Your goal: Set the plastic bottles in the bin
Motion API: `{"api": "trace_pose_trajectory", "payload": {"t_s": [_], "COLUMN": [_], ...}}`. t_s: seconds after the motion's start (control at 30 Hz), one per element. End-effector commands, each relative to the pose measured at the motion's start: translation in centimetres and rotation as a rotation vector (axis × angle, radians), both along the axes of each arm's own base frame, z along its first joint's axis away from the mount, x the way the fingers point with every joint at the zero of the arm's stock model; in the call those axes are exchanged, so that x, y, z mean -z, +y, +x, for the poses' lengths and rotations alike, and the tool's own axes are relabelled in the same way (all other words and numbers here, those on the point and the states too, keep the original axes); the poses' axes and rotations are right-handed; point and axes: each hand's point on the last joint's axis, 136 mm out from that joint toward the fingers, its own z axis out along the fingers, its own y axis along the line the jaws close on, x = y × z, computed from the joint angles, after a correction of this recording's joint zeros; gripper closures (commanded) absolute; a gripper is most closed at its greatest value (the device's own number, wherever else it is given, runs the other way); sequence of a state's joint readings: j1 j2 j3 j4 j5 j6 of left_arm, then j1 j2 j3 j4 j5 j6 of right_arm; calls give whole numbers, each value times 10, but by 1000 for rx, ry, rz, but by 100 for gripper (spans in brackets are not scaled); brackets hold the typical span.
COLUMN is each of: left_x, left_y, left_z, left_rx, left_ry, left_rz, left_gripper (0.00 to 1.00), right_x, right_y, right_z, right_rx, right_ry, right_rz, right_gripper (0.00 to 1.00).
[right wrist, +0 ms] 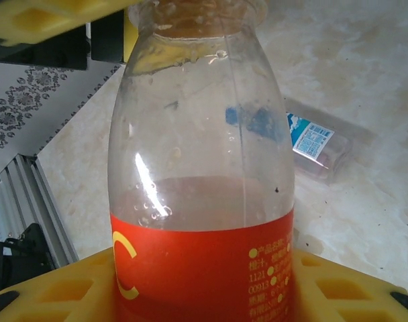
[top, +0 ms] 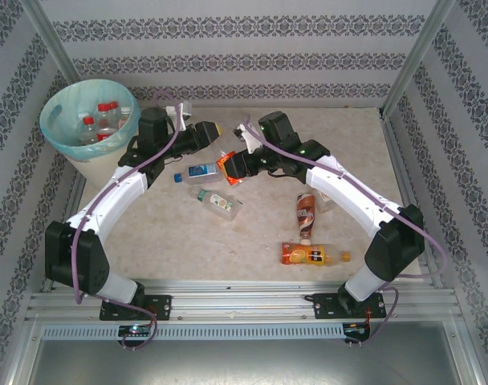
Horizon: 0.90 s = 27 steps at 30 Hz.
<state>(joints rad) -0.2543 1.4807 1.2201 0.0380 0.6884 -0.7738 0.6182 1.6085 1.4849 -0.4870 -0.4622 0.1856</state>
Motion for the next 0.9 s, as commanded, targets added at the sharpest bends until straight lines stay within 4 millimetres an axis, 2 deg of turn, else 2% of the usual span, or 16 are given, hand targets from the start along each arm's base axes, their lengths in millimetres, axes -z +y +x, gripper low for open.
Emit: {"api": "trace_pose_trajectory", "payload": {"t_s": [0.0, 0.1, 0.2, 0.3, 0.4, 0.47, 0.57, 0.67, 0.77, 0.87], "left_x": [-8, -11, -24, -59, -108, -140, -178, -211, -234, -242], "left_y": [-10, -9, -5, 9, 35, 61, 105, 157, 205, 250], "left_z": [-2, -4, -6, -7, -10, -11, -16, -29, -42, -49], "left_rx": [51, 54, 31, -27, -140, -237, -383, -564, -734, -880], "left_ry": [-39, -46, -80, -175, -304, -382, -472, -558, -602, -586], "left_rz": [-36, -35, -22, 29, 107, 136, 197, 368, 575, 715], "left_gripper": [65, 83, 86, 92, 100, 100, 100, 100, 100, 100], "right_x": [-15, -13, -15, -24, -37, -44, -54, -57, -50, -42], "right_y": [5, 4, 2, -3, -4, -5, -7, -12, -19, -23], "right_z": [-10, -10, -9, -7, -7, -8, -11, -15, -17, -20], "right_rx": [-38, -31, -12, 24, 22, 27, 22, 22, 35, 35], "right_ry": [-35, -31, -35, -61, -100, -119, -151, -182, -194, -194], "right_rz": [41, 39, 35, 35, 57, 72, 92, 90, 62, 41], "right_gripper": [51, 49, 40, 22, 9, 2, 2, 2, 2, 2]}}
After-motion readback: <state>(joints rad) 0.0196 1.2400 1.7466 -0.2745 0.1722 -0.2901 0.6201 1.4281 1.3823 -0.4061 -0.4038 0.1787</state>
